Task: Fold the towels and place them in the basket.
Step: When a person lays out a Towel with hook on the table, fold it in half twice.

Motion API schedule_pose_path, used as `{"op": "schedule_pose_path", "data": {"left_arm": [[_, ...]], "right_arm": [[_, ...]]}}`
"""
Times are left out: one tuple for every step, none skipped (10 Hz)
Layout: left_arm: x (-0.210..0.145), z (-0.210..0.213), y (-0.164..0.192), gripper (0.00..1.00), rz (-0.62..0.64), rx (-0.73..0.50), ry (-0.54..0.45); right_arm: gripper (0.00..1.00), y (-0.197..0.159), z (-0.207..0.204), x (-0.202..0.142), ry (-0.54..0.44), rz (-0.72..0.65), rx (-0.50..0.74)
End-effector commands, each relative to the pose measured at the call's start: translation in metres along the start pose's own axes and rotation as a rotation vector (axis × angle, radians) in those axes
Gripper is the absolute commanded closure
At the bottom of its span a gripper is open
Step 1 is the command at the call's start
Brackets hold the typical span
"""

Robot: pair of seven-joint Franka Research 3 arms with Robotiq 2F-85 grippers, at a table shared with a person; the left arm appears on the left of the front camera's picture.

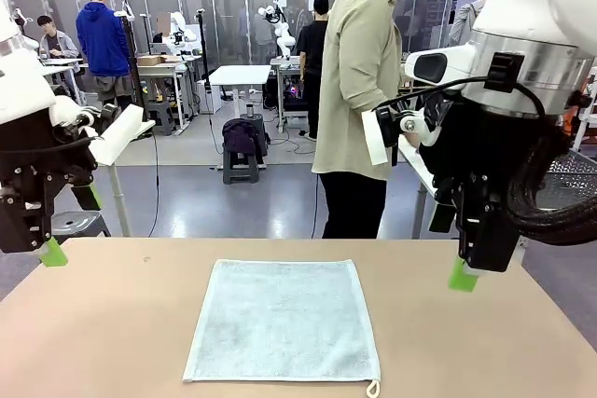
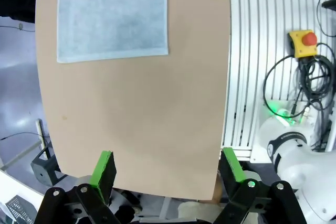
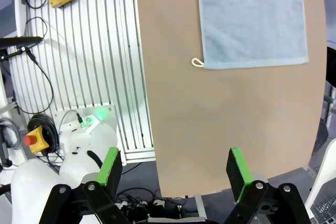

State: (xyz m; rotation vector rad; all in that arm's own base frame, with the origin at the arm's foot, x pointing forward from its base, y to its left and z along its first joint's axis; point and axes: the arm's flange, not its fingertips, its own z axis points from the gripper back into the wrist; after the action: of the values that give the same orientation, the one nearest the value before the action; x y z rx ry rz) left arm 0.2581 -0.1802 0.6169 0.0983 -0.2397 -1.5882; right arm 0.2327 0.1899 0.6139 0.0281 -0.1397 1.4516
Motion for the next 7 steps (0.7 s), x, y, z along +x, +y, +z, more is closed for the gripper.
{"op": "schedule_pose_path", "data": {"left_arm": [[0.001,-0.001,-0.001,0.0,-0.004,-0.005,-0.005],[0.001,-0.001,-0.001,0.0,-0.004,-0.005,-0.005],[0.001,-0.001,-0.001,0.0,-0.004,-0.005,-0.005],[0.0,0.0,0.0,0.0,0.0,0.0,0.0],[0.018,-0.013,0.002,0.0,0.0,0.003,0.038],[0.033,-0.029,0.006,0.0,-0.005,-0.005,0.045],[0.047,-0.046,0.011,0.0,-0.016,-0.019,0.05]], "right_arm": [[0.0,0.0,0.001,-0.001,-0.004,-0.013,-0.006],[0.0,0.0,0.001,-0.001,-0.004,-0.013,-0.006],[0.0,0.0,0.001,-0.001,-0.004,-0.013,-0.006],[0.0,0.0,0.0,0.0,-0.001,0.0,-0.001],[0.0,-0.003,-0.011,0.013,0.028,0.052,0.006],[0.0,-0.01,-0.025,0.021,0.034,0.065,0.007],[0.0,-0.015,-0.039,0.027,0.043,0.068,0.016]]}}
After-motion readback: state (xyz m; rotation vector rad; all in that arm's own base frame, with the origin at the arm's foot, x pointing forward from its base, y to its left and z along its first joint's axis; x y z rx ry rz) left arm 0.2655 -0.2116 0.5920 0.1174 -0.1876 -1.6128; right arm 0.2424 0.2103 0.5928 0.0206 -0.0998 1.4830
